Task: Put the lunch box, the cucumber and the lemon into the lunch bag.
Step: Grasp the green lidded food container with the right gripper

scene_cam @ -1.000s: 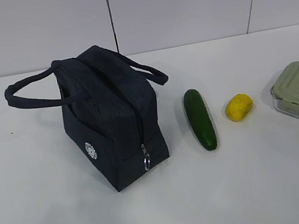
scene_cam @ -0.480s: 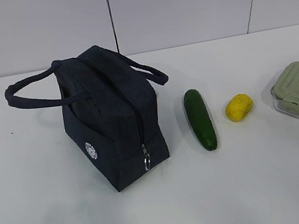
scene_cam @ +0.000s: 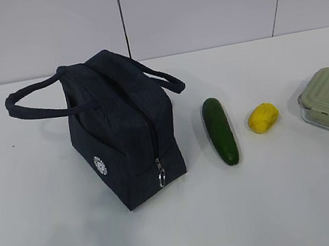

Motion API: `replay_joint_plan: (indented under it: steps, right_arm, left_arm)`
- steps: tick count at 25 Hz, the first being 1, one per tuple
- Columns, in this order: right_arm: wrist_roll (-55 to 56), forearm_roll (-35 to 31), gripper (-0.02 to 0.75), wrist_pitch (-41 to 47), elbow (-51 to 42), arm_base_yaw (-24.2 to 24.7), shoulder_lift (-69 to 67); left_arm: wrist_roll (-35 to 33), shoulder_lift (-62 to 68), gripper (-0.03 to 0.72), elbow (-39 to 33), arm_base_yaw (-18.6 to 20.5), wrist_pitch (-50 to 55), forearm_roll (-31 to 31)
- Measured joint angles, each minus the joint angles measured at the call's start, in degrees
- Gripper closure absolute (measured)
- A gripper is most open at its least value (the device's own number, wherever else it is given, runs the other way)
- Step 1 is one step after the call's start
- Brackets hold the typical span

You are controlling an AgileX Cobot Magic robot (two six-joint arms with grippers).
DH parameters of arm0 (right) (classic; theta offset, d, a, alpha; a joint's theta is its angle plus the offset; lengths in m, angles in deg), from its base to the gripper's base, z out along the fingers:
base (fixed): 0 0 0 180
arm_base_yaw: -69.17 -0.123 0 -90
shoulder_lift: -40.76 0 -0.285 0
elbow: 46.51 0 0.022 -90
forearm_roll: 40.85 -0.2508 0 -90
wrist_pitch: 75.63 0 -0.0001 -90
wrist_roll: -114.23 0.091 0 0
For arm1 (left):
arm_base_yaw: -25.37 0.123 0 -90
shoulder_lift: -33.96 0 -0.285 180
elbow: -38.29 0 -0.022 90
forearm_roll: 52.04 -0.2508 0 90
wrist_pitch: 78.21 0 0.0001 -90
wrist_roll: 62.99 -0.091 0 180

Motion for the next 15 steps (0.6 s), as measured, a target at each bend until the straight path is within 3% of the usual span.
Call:
replay_joint_plan:
  steps: [15]
  right_arm:
    - [-3.67,-1.39,0.14,0.0,4.61,-2.81,-1.73]
  left_arm:
    - [0.0,0.0,0.347,0.0,0.0,0.0,0.0]
